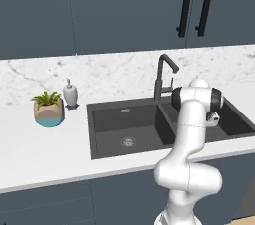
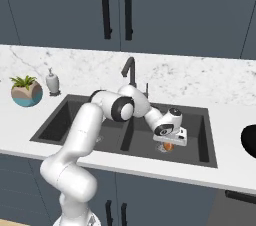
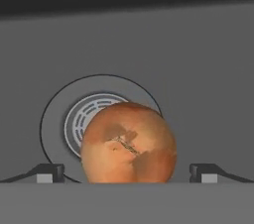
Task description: Pick the onion from the sink and place it in the bowl. Then pick the bowl and place it in the microwave. Then close the microwave door and press the start button.
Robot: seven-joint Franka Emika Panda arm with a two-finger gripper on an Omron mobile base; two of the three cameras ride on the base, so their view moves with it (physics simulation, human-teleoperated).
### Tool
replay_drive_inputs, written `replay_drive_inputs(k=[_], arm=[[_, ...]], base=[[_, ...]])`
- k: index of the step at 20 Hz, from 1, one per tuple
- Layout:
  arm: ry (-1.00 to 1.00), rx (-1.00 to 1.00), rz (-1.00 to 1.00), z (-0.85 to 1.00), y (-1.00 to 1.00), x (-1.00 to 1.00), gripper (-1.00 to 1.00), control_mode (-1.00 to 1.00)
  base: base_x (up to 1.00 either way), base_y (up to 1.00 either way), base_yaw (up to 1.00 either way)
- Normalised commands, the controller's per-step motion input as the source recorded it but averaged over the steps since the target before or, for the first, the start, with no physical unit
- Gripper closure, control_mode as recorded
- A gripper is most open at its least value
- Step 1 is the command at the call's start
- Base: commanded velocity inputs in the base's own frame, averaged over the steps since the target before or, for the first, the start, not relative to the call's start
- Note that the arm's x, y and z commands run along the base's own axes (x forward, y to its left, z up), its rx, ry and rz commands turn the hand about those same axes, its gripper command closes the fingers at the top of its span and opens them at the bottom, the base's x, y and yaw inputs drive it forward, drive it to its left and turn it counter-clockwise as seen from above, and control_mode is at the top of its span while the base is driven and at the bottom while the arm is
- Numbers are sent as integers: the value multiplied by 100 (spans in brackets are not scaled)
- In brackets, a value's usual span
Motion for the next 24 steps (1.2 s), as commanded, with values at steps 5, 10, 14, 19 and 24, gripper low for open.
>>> replay_drive_inputs(k=[5, 10, 14, 19, 24], arm=[[0, 0, 0, -37, 0, 11, -100, -100], [0, 0, 0, -41, 0, 1, 100, -100], [0, 0, 0, -25, 0, -10, 100, -100], [-14, 0, 0, 26, 2, -59, 100, -100], [-30, 0, 0, 72, 22, -63, 100, -100]], base=[[0, 0, 0], [0, 0, 0], [0, 0, 0], [0, 0, 0], [0, 0, 0]])
